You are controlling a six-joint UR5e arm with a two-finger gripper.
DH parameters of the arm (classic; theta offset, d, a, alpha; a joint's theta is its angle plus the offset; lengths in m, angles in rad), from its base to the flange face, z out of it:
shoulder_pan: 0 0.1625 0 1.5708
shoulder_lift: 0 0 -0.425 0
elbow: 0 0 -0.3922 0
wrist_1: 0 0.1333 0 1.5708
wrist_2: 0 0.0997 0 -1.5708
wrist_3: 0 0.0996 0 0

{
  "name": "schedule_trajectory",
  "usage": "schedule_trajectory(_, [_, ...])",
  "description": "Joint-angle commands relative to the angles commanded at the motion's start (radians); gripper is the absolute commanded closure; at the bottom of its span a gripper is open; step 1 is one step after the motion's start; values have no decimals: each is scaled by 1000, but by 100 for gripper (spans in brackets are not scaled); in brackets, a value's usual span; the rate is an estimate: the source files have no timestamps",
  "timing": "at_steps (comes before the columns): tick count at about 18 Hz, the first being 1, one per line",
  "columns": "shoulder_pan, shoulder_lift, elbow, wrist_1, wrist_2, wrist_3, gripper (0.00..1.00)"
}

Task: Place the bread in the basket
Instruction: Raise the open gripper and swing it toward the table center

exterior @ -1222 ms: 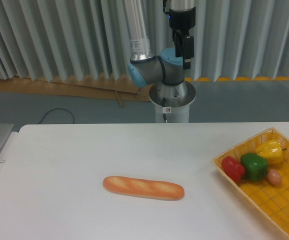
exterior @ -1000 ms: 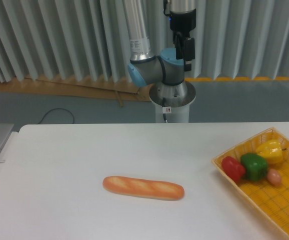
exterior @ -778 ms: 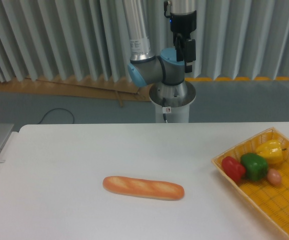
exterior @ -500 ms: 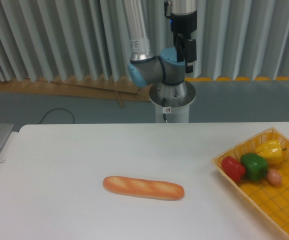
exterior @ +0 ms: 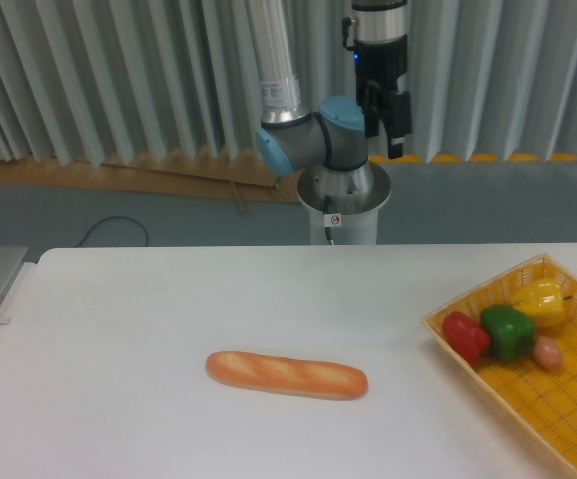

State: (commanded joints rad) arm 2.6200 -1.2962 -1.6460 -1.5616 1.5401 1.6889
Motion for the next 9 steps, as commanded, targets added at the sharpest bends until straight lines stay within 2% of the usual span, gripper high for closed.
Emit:
schedule_trajectory(4, [41, -8, -2, 15, 0, 2, 0])
schedule_trajectory(9, [67, -58, 2, 32, -5, -15, 0])
